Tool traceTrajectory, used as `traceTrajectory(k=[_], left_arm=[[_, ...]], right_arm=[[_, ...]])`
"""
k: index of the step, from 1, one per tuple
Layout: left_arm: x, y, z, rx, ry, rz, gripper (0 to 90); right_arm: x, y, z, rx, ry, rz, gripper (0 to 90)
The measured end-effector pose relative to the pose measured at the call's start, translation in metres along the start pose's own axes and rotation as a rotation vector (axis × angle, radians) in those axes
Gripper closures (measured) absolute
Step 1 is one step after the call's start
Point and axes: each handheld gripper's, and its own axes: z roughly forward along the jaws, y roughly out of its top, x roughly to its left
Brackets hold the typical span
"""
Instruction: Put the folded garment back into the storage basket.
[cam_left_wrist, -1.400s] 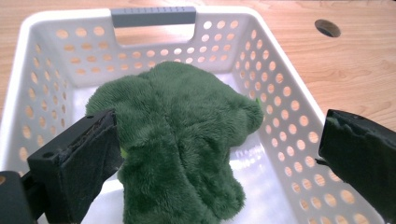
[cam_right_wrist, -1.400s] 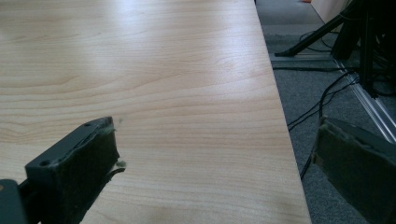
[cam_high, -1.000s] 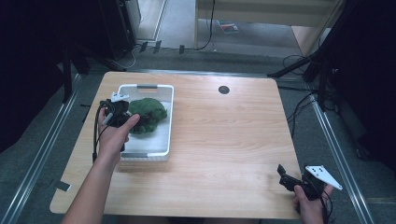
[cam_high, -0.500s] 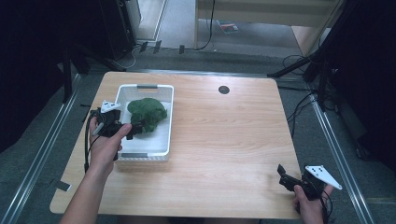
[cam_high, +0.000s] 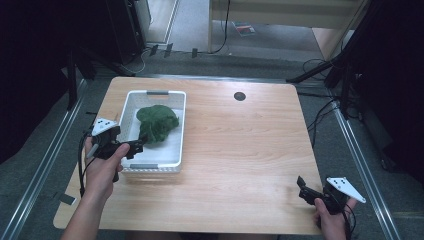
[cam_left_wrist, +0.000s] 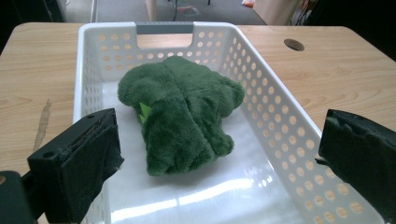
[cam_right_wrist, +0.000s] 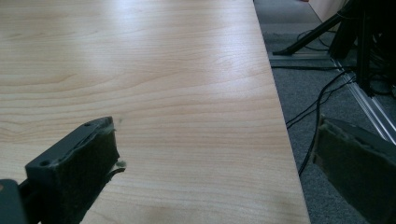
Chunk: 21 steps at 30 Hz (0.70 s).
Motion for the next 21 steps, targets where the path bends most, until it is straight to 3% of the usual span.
traceTrajectory(k=[15,21], left_arm=[[0.023,-0.029,-0.026,-0.072,0.02,-0.015,0.0],[0.033,-0.042,-0.035,-0.126,0.039,-0.012,0.0]], right_arm=[[0.001,0.0,0.0,0.004,-0.007,-0.001,0.1],[0.001,0.0,0.0,0.003,-0.011,-0.005,0.1]])
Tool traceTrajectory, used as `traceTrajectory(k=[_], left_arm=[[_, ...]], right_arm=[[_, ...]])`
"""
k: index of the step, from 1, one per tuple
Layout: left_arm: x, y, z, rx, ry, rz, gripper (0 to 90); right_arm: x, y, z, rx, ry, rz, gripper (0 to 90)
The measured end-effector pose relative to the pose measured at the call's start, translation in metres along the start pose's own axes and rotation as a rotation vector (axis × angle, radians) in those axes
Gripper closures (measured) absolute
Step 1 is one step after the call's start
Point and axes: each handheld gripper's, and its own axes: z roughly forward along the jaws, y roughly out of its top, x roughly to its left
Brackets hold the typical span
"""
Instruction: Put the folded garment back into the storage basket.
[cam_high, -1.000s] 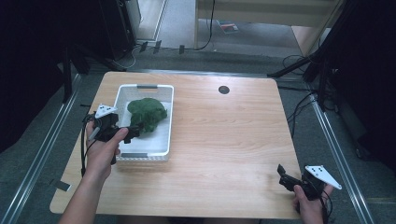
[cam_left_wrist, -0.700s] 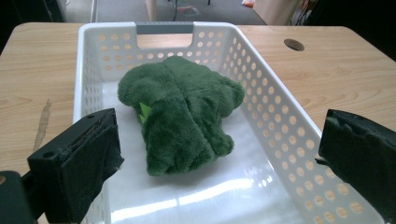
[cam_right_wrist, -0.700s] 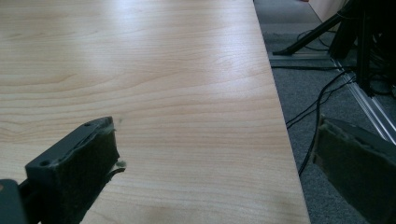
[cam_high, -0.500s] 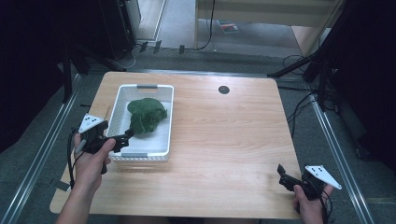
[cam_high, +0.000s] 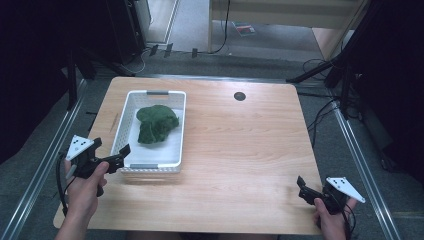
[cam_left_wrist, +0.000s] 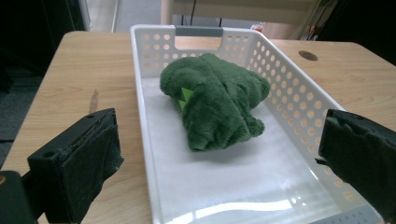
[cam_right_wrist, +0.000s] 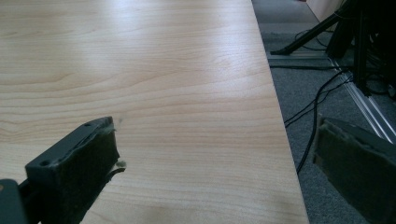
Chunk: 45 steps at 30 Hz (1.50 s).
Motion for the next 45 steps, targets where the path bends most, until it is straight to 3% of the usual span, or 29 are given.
traceTrajectory(k=[10,12,19,21,22,30,33,45], left_arm=[[0.025,-0.026,-0.012,-0.056,0.032,-0.021,0.0],[0.032,-0.033,-0.013,-0.064,0.036,-0.045,0.0],[0.055,-0.062,-0.014,-0.103,0.101,-0.054,0.0],[0.06,-0.069,-0.014,-0.119,0.088,-0.083,0.0],[0.062,-0.071,-0.014,-0.113,0.1,-0.078,0.0],[0.071,-0.08,-0.018,-0.111,0.107,-0.065,0.0],[0.074,-0.085,-0.017,-0.085,0.127,-0.048,0.0],[0.076,-0.086,-0.018,-0.084,0.107,-0.057,0.0]], right_arm=[[0.0,0.0,0.0,-0.001,-0.002,0.0,0.1],[0.0,0.0,0.0,-0.001,-0.003,-0.001,0.1],[0.0,0.0,0.0,-0.002,-0.003,-0.003,0.1],[0.0,0.0,0.0,-0.003,-0.002,-0.001,0.1],[0.0,0.0,0.0,-0.004,-0.001,-0.001,0.1],[0.0,0.0,-0.001,-0.006,0.004,0.007,0.1],[-0.001,0.0,-0.001,-0.008,0.007,0.008,0.1],[-0.002,-0.001,-0.001,-0.015,0.014,0.008,0.1]])
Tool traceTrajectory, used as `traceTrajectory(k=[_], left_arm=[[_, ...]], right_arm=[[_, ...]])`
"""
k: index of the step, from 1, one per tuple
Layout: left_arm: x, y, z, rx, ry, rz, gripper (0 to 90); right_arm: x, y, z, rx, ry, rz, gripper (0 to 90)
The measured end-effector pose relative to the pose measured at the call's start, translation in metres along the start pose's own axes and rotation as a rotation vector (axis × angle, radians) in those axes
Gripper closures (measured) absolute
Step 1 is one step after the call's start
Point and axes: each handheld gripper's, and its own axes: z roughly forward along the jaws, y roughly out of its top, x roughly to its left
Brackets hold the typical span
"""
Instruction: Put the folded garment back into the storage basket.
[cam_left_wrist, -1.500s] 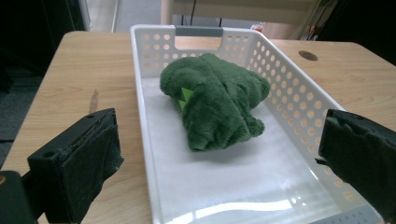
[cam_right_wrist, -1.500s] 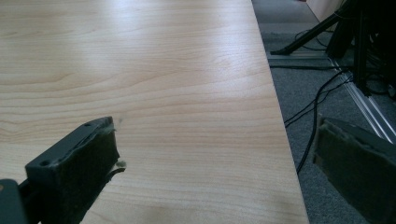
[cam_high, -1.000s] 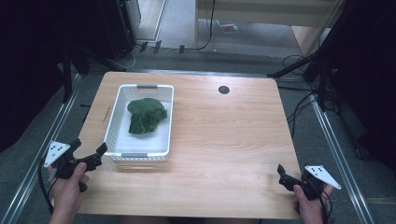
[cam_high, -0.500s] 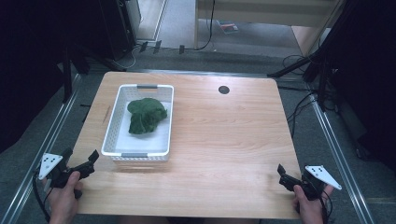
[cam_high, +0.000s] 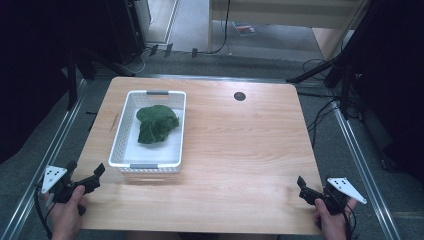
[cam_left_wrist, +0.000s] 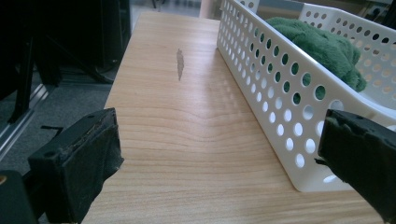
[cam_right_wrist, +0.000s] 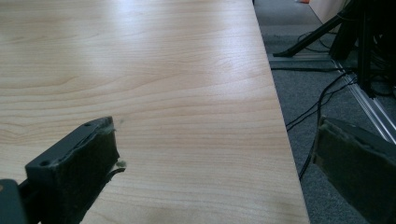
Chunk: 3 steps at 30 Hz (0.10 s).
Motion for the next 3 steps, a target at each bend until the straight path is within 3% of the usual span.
traceTrajectory(k=[3], left_arm=[[0.0012,0.0,-0.0003,-0.005,-0.004,-0.014,0.0]], right_arm=[[-0.0001,0.0,-0.0001,0.0,0.001,0.001,0.1]])
